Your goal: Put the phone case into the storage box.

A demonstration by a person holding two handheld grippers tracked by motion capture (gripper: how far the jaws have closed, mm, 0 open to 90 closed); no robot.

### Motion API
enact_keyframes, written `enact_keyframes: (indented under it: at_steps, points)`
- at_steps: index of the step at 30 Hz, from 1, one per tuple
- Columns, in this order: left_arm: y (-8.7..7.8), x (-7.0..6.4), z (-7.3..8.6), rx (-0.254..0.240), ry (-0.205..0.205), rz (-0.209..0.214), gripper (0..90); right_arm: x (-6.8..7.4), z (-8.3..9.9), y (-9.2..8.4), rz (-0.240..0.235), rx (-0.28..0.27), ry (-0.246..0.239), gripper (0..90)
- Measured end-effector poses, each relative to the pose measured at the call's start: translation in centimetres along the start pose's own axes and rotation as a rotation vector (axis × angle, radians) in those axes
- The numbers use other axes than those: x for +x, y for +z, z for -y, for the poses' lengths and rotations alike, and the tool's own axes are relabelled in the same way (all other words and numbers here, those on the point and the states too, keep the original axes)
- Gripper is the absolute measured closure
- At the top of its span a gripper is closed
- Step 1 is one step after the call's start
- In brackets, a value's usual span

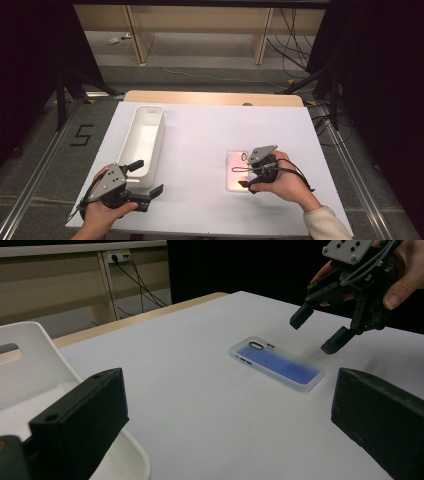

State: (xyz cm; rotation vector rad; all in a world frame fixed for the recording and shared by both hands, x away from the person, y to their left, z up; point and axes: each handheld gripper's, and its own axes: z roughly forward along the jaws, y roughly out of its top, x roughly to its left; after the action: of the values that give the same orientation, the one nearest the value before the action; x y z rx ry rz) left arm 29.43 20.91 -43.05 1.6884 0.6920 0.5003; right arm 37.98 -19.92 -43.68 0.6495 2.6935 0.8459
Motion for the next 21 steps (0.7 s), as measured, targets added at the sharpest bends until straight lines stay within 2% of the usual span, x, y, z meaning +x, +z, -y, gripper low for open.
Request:
enact_keyframes:
  at_steps: [8, 14, 21]
  points:
    - [0.1, -0.1, -0.1, 0.001, -0.005, -0.002, 1.1, 1.0, 0.0, 0.7, -0.097, 0.103, -0.131, 26.6]
    - [0.3, 0.0, 0.0, -0.004, -0.017, -0.001, 1.1, 1.5, -0.2, 1.1, -0.105, 0.165, -0.156, 30.8]
    - [0.2, -0.2, 0.0, 0.008, -0.019, -0.012, 1.1, 1.9, -0.8, 1.2, -0.124, 0.186, -0.192, 34.4]
